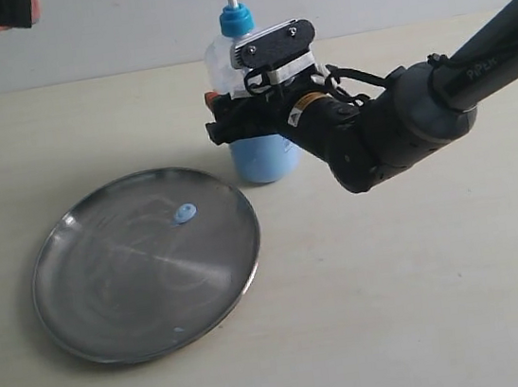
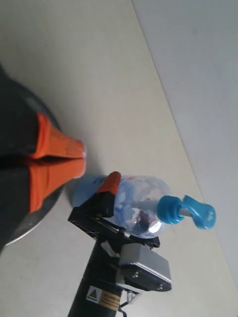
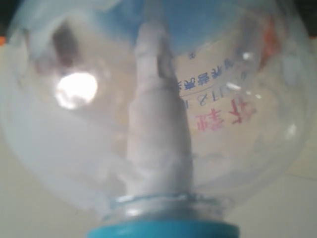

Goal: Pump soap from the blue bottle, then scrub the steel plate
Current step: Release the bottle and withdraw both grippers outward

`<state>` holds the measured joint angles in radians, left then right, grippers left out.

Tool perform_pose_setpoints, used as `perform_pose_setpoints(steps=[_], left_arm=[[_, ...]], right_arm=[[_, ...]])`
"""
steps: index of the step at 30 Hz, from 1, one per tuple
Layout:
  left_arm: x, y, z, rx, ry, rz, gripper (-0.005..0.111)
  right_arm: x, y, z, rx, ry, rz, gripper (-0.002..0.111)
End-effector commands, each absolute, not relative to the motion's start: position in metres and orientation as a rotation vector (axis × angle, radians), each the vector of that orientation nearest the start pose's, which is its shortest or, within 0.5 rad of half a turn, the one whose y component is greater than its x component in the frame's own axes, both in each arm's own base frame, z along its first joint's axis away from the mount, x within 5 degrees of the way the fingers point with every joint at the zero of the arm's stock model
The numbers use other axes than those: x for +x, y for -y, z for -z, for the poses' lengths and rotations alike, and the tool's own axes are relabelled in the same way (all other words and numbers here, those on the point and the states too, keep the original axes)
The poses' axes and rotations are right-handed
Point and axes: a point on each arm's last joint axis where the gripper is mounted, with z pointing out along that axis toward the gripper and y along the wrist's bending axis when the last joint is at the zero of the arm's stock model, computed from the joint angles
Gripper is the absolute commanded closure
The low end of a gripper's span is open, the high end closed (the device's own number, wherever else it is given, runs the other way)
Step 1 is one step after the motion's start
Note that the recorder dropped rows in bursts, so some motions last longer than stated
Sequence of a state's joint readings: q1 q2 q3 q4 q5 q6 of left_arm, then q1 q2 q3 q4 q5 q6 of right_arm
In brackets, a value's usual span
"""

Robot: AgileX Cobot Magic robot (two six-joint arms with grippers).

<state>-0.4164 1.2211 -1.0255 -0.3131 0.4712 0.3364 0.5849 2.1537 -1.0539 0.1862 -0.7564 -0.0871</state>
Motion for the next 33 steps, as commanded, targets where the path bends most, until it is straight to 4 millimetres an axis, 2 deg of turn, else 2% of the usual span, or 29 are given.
perform_pose_setpoints(steps=[1, 6, 8, 10, 13, 17, 19, 21, 26, 33], left_arm=[[0.239, 0.119, -0.343, 0.566, -2.059, 0.357, 0.107], [0.238, 0.118, -0.343, 0.564, -2.052, 0.355, 0.107], [0.238, 0.118, -0.343, 0.564, -2.050, 0.355, 0.107], [0.238, 0.119, -0.343, 0.562, -2.050, 0.356, 0.107], [0.238, 0.119, -0.343, 0.561, -2.051, 0.359, 0.107], [0.238, 0.119, -0.343, 0.561, -2.051, 0.359, 0.107], [0.238, 0.119, -0.343, 0.561, -2.051, 0.359, 0.107], [0.238, 0.119, -0.343, 0.561, -2.051, 0.359, 0.107], [0.238, 0.119, -0.343, 0.561, -2.051, 0.359, 0.107], [0.239, 0.119, -0.343, 0.564, -2.047, 0.356, 0.107]], right_arm=[[0.370, -0.218, -0.118, -0.363, -1.763, -0.329, 0.108], [0.367, -0.223, -0.117, -0.453, -1.755, -0.357, 0.108], [0.366, -0.225, -0.117, -0.468, -1.753, -0.384, 0.101], [0.365, -0.227, -0.118, -0.484, -1.746, -0.397, 0.091], [0.365, -0.227, -0.118, -0.484, -1.746, -0.397, 0.065], [0.365, -0.227, -0.118, -0.482, -1.748, -0.396, 0.020], [0.365, -0.227, -0.118, -0.481, -1.746, -0.396, 0.007], [0.365, -0.227, -0.119, -0.492, -1.744, -0.388, 0.003], [0.365, -0.226, -0.129, -0.502, -1.733, -0.380, 0.003], [0.361, -0.224, -0.172, -0.497, -1.691, -0.382, 0.003]])
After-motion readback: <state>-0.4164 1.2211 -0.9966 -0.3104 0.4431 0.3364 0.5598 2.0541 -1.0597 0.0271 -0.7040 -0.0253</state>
